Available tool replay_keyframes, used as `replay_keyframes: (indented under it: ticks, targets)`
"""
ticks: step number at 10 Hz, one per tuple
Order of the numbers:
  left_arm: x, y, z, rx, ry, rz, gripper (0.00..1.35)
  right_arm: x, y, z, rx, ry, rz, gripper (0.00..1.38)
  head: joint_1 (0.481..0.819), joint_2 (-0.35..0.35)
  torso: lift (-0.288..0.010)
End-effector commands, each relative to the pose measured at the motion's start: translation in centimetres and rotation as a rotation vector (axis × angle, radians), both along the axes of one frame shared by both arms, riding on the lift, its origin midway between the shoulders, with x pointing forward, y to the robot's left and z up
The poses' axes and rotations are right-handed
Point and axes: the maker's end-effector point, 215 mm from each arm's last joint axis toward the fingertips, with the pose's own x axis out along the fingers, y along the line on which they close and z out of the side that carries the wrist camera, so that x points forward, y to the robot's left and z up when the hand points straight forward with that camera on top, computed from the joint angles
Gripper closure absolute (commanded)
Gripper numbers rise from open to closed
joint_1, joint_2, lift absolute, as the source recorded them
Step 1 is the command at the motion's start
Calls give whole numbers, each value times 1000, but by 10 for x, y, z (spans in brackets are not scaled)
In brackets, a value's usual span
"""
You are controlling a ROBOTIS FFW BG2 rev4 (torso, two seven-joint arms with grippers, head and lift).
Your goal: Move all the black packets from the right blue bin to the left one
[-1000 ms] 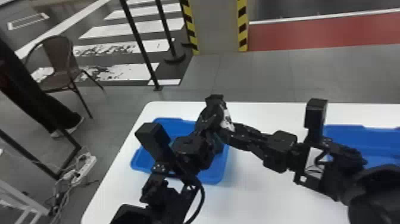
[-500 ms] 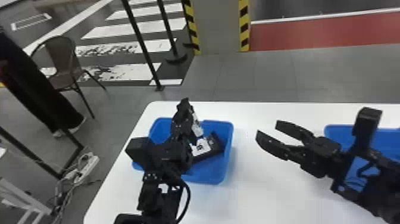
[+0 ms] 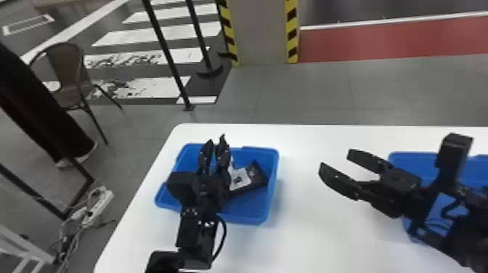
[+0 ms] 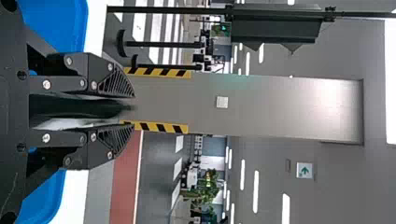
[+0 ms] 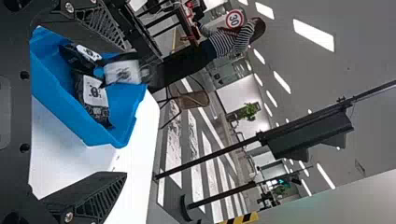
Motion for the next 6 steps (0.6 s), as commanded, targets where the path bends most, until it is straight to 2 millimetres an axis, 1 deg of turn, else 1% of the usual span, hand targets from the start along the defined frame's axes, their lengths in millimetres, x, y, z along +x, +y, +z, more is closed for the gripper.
replay_keyframes:
  ticks: [1, 2, 3, 4, 5, 6]
  targets:
    - [-2, -6, 4, -13, -21, -22, -2, -1, -18, 1, -10, -10, -40, 93, 695, 273, -110]
    - [-5, -18, 14, -40, -56, -49, 131, 3, -35, 6, 7, -32, -84, 93, 695, 269, -110]
    - [-14, -28, 37, -48, -94, -67, 246, 7, -53, 13, -1, -53, -132, 93, 695, 243, -110]
    - [-25, -34, 61, -46, -111, -75, 300, 4, -79, 23, -55, -61, -217, 93, 695, 211, -110]
    - [-38, -36, 70, -55, -119, -71, 309, -2, -111, 35, -113, -72, -328, 91, 695, 176, -110]
    - [-45, -34, 63, -61, -104, -66, 309, -6, -139, 24, -140, -26, -402, 93, 695, 155, -110]
